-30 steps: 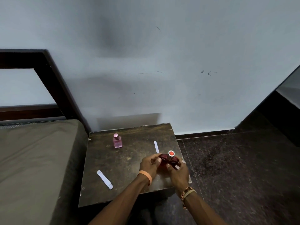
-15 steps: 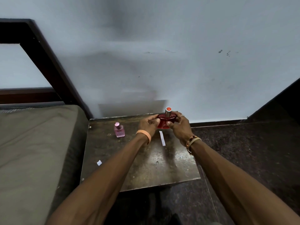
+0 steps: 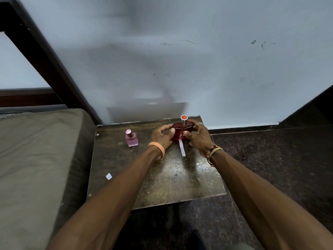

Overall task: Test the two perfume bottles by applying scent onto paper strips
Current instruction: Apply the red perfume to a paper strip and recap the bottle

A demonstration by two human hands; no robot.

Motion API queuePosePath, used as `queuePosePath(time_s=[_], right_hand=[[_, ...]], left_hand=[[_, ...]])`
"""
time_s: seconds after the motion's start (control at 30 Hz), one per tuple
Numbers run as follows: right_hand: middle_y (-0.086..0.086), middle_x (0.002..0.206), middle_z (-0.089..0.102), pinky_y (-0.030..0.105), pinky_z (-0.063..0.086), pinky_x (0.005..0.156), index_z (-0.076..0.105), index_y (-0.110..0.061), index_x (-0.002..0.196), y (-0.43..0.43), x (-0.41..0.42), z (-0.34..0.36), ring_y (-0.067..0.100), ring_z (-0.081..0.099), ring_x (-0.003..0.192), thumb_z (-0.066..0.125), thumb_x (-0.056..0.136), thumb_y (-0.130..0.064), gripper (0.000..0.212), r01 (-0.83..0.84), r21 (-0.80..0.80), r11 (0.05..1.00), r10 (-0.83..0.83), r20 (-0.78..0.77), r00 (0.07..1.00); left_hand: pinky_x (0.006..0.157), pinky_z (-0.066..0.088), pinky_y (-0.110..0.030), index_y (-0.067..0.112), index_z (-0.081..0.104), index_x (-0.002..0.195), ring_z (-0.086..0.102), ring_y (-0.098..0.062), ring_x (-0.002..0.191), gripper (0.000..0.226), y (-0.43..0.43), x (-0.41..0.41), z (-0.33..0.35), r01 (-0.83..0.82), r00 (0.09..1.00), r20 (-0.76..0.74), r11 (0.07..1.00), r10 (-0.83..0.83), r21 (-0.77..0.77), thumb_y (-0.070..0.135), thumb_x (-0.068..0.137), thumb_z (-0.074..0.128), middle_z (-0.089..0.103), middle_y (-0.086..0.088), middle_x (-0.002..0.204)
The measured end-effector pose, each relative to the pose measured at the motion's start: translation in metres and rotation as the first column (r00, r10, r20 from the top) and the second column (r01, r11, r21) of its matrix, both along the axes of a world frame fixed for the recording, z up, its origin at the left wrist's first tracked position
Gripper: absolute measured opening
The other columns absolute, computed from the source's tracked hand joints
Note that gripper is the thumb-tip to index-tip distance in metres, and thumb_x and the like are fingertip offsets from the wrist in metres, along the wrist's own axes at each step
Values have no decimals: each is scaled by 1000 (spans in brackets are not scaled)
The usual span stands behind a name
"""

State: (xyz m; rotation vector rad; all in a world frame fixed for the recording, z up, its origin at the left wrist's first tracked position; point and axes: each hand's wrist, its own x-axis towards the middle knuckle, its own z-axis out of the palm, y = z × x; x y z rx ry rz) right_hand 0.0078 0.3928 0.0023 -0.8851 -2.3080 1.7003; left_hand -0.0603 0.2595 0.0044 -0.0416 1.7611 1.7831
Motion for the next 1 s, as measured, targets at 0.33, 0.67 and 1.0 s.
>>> queuePosePath(time_s=[0.33,0.67,1.0], right_hand=[[-2,117,66,51,50,98,58,-57,97,-1,1,-6,23,60,112,67,85,-4,55,16,-28,999,-16,5,1000],[0,121,66,41,51,95,59,-49,102,0,0,-11,25,60,115,67,86,-3,49,43,-92,995,-40,41,998],[12,143,47,47,44,106,44,-12,141,-6,15,2,27,48,129,69,87,-7,60,188,80,979,-196,115,974]], left_hand=[[73,52,-24,10,63,113,60,-3,81,26,0,2,-6,-28,1000,5,1000,28,5,3,89,60,64,-1,95],[95,51,-37,11,61,121,60,-8,88,35,0,8,-11,-28,998,-53,1000,27,-9,-1,88,59,65,1,97],[92,53,-45,16,51,129,61,-21,105,48,-34,24,-18,-108,987,-136,985,90,-133,2,85,62,63,-13,119]])
